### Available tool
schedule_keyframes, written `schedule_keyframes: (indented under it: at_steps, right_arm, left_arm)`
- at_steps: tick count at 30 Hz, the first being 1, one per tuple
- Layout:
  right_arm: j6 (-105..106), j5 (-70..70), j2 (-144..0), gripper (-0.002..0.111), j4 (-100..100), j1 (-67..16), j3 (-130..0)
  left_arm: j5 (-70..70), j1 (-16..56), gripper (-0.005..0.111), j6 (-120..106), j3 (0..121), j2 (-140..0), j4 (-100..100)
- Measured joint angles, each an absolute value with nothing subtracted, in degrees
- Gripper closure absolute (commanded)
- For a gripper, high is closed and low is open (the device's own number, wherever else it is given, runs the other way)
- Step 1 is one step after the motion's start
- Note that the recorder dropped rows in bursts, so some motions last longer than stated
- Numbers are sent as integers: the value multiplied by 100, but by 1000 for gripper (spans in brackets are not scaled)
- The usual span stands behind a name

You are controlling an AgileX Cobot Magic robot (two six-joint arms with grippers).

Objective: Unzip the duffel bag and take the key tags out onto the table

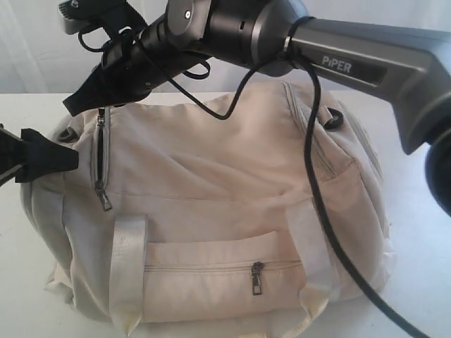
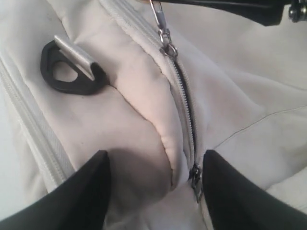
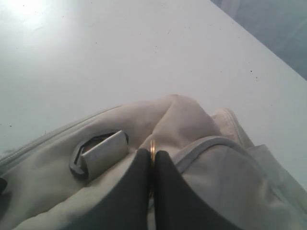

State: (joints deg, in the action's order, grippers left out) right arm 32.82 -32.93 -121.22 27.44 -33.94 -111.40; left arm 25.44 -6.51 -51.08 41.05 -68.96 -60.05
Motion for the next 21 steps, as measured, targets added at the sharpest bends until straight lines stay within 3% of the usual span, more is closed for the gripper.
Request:
schedule_keyframes:
  at_steps: [5,9,21]
  right_arm:
    - [3360,-3518,-12384,108,2744,-3317,-11589]
    - [3381,-3760,-12553,108,2769,-3211,-11883]
    - [4067,-4411,-12663,108,3776,-2555,-12012]
  left_arm:
    - [2445,-651,76,-5173,4105,-7093,-6005]
    - [2444,-651,107,-5212,4105,-7232,-6032]
    - [2982,-651,107,-5260,4116,-7273,-5847]
